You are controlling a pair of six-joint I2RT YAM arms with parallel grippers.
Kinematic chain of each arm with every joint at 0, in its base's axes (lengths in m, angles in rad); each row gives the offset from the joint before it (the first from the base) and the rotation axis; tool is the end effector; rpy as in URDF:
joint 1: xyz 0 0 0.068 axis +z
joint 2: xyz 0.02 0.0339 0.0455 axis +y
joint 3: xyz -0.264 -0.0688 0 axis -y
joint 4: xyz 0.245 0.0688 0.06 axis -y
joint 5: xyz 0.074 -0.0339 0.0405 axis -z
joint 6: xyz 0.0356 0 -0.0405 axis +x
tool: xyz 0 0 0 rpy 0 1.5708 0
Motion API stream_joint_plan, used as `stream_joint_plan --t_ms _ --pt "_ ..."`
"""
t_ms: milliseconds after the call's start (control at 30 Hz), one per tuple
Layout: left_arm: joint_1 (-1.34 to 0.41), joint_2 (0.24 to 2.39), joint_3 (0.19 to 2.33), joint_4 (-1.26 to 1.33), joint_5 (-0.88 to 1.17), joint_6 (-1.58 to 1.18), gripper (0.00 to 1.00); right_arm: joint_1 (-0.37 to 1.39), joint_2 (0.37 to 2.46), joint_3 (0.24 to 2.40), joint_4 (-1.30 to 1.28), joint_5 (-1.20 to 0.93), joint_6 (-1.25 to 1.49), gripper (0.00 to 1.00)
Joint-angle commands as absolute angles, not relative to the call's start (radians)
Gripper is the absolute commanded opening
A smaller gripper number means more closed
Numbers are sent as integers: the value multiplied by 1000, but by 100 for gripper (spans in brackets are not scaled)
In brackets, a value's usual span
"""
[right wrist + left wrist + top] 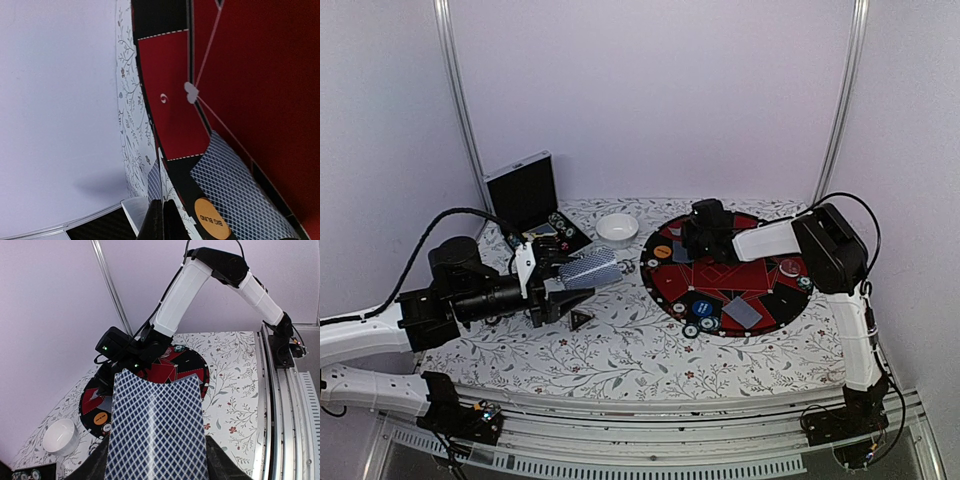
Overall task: Distribute texas hold em gaming equipment
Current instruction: Distribute the poker card in the big blind area.
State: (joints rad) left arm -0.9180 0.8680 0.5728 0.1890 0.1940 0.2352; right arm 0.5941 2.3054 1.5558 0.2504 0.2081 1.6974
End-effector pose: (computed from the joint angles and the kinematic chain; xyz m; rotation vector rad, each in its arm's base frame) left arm 0.1218 -0.1706 0.2895 1.0600 1.3550 -0.6730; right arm 0.4290 0.2809 0.1343 1.3157 1.8682 1.1354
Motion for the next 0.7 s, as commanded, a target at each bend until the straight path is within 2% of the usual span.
stream_joint_plan --t_ms 0,533,600,633,667 --pt "-918 855 572 213 201 228 52 606 2306 1500 229 220 1804 2" --pt "-917 841 571 209 199 235 53 617 2277 1466 216 215 1812 3" --pt "-917 839 570 209 196 236 53 619 2267 1460 218 216 1815 7" --pt "-918 838 569 209 198 237 53 620 2258 1458 218 216 1810 11" --pt "-918 838 569 208 197 237 53 621 2250 1455 219 217 1807 21"
